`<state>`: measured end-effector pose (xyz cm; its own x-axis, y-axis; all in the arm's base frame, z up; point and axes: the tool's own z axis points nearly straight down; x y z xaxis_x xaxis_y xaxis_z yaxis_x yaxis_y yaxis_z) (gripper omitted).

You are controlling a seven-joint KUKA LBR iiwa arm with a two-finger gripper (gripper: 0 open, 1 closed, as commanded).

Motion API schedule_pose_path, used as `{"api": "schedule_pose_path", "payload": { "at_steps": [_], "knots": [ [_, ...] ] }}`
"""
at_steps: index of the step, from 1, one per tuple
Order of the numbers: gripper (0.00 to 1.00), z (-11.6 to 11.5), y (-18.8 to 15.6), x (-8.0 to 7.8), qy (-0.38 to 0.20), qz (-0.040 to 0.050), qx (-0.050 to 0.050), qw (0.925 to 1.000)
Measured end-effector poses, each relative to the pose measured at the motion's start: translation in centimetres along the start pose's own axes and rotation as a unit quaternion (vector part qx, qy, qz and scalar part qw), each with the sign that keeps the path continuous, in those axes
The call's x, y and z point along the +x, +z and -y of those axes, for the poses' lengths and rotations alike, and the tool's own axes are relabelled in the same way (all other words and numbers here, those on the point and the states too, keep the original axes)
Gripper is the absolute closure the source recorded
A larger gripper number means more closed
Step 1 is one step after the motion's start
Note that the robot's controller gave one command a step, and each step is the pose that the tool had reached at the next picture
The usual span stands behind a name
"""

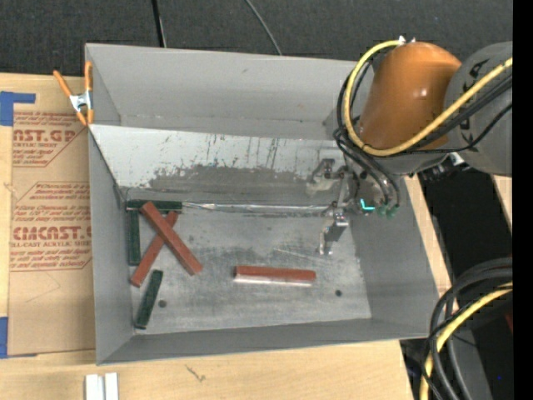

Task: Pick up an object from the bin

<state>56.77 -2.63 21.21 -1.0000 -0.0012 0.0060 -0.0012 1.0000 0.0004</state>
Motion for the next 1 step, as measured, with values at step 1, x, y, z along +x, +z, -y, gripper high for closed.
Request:
{"api": "schedule_pose_path", "payload": {
  "at_steps": [1],
  "knots": [
    [0.00,0.00,-0.48,-0.14,0.000,0.0039,0.000,1.0000]
  ]
}}
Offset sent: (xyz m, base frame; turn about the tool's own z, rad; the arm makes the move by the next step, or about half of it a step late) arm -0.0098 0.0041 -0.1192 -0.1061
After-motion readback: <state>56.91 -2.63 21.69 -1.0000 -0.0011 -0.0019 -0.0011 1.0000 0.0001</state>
